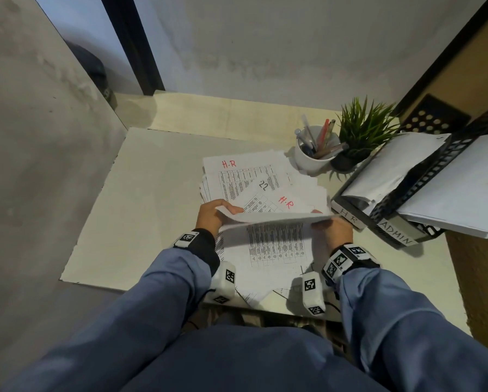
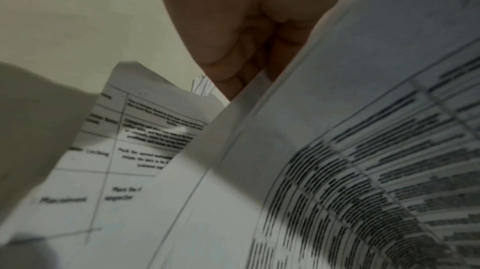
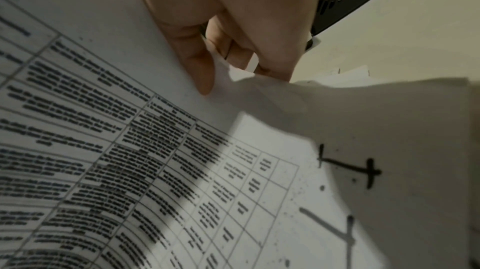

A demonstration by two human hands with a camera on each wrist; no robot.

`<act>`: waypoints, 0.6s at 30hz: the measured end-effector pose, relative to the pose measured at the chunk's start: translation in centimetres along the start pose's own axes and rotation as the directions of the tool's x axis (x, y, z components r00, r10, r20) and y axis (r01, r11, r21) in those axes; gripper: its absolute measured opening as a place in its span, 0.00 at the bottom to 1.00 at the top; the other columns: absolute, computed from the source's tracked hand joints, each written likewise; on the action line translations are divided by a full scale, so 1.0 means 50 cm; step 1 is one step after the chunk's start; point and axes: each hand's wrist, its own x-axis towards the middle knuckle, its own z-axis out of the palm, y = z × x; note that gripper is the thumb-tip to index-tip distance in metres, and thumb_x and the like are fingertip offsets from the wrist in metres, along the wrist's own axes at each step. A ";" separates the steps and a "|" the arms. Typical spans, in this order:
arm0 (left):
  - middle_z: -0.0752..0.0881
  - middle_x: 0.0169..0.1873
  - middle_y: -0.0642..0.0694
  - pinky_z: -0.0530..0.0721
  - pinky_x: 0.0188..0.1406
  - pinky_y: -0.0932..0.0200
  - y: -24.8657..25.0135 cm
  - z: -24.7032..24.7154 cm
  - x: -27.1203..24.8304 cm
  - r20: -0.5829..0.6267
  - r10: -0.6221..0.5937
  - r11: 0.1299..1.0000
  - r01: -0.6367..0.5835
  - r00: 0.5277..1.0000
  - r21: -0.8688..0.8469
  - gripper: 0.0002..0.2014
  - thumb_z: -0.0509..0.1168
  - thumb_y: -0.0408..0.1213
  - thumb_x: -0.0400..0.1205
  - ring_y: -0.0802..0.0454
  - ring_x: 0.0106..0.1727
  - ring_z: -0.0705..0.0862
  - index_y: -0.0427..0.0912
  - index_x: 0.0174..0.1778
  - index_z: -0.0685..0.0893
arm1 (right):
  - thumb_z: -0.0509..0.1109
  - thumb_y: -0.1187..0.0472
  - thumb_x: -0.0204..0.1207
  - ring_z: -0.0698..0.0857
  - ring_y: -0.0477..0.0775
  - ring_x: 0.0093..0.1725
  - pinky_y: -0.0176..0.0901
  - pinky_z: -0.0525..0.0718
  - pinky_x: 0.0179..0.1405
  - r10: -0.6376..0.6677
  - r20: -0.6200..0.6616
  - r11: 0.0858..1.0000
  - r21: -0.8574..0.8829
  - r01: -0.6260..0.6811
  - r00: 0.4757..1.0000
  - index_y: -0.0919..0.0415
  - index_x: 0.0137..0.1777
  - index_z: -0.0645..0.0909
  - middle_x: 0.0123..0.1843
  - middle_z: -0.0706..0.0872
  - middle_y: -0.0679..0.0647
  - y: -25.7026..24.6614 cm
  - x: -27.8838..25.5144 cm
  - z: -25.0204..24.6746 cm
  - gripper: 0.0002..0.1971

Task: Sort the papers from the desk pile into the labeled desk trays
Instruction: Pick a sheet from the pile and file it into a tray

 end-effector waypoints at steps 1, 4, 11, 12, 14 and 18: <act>0.88 0.37 0.39 0.81 0.43 0.56 0.002 0.003 -0.001 -0.032 -0.028 0.999 0.029 0.999 0.042 0.21 0.55 0.19 0.76 0.38 0.43 0.84 0.43 0.22 0.83 | 0.68 0.71 0.73 0.74 0.42 0.33 0.22 0.72 0.26 0.032 -0.012 0.999 0.021 -0.032 0.999 0.50 0.32 0.76 0.35 0.76 0.48 -0.012 -0.010 0.001 0.15; 0.84 0.46 0.42 0.82 0.37 0.59 0.020 0.011 -0.018 0.009 -0.106 0.992 0.106 0.994 -0.067 0.15 0.55 0.43 0.86 0.37 0.52 0.84 0.39 0.56 0.82 | 0.68 0.76 0.69 0.77 0.53 0.39 0.31 0.74 0.30 -0.024 -0.076 0.999 0.036 0.027 0.997 0.54 0.30 0.73 0.34 0.78 0.52 -0.023 -0.022 0.006 0.17; 0.86 0.47 0.39 0.84 0.58 0.59 0.066 0.054 -0.056 0.117 0.172 0.963 -0.192 0.978 0.189 0.18 0.69 0.38 0.78 0.56 0.47 0.85 0.33 0.61 0.78 | 0.67 0.76 0.70 0.81 0.56 0.47 0.48 0.79 0.49 -0.126 0.024 0.989 0.085 0.123 0.992 0.68 0.44 0.84 0.45 0.86 0.63 -0.105 -0.052 0.025 0.07; 0.86 0.44 0.42 0.85 0.56 0.55 0.077 0.064 -0.059 0.069 0.255 0.943 -0.264 0.964 0.204 0.11 0.68 0.29 0.78 0.53 0.46 0.85 0.34 0.54 0.79 | 0.67 0.76 0.70 0.82 0.56 0.47 0.48 0.80 0.51 -0.190 0.015 0.977 0.098 0.187 0.982 0.68 0.48 0.85 0.47 0.87 0.62 -0.121 -0.061 0.027 0.10; 0.86 0.43 0.42 0.86 0.50 0.53 0.096 0.080 -0.058 0.012 0.395 0.898 -0.389 0.918 0.206 0.07 0.65 0.26 0.77 0.47 0.45 0.85 0.38 0.48 0.76 | 0.67 0.77 0.70 0.83 0.52 0.45 0.40 0.82 0.50 -0.320 -0.016 0.939 0.128 0.320 0.947 0.59 0.45 0.85 0.45 0.86 0.55 -0.153 -0.083 0.032 0.13; 0.87 0.45 0.48 0.82 0.40 0.71 0.113 0.093 -0.061 -0.139 0.476 0.869 -0.441 0.868 0.223 0.20 0.69 0.32 0.73 0.58 0.44 0.85 0.36 0.62 0.78 | 0.68 0.81 0.67 0.82 0.42 0.40 0.23 0.82 0.34 -0.437 -0.113 0.869 0.202 0.451 0.892 0.56 0.41 0.79 0.39 0.84 0.48 -0.182 -0.136 0.033 0.17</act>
